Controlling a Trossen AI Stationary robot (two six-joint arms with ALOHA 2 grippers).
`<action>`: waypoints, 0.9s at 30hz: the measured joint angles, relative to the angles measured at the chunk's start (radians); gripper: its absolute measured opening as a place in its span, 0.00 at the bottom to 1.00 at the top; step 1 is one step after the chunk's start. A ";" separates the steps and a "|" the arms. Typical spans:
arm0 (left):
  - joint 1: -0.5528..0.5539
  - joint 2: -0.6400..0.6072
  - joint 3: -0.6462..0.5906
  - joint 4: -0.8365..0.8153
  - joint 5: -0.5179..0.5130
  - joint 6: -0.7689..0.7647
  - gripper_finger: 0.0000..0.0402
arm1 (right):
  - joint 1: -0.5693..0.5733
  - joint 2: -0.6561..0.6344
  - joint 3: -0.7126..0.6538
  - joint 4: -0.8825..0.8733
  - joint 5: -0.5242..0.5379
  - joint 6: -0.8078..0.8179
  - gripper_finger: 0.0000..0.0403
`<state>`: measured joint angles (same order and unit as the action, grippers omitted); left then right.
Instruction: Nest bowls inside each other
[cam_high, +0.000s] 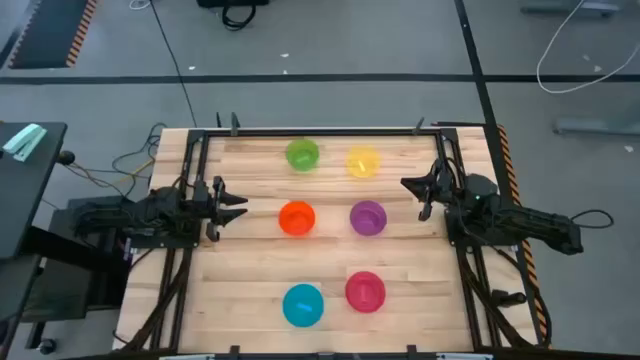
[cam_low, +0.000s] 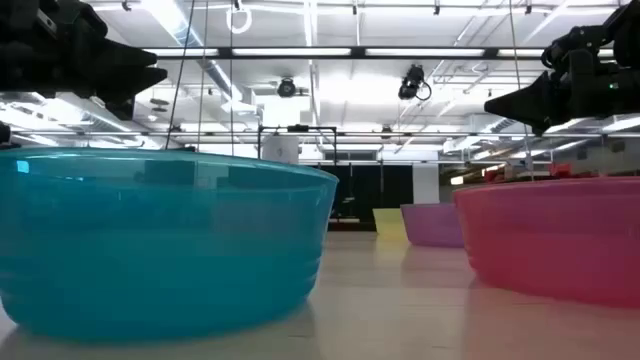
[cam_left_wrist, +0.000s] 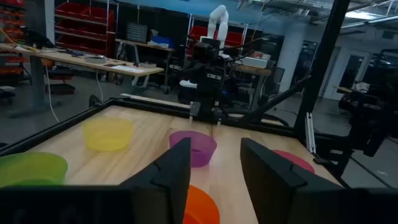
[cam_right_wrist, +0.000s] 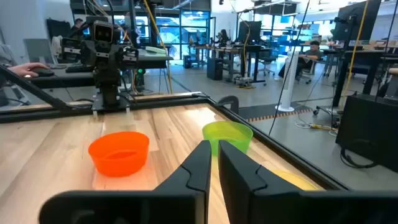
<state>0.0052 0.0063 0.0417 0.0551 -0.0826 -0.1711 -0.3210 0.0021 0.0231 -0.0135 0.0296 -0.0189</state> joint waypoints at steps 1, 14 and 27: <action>0.000 0.000 0.000 0.000 0.000 0.000 0.36 | 0.000 0.000 0.000 0.000 0.000 0.000 0.10; 0.000 0.000 0.000 0.000 0.000 0.000 0.37 | 0.000 0.000 0.000 0.000 0.000 0.000 0.10; 0.000 0.000 0.000 0.000 0.000 0.000 0.34 | 0.000 0.000 0.000 0.000 0.000 0.000 0.10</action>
<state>0.0053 0.0062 0.0414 0.0548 -0.0826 -0.1708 -0.3210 0.0020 0.0232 -0.0135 0.0296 -0.0189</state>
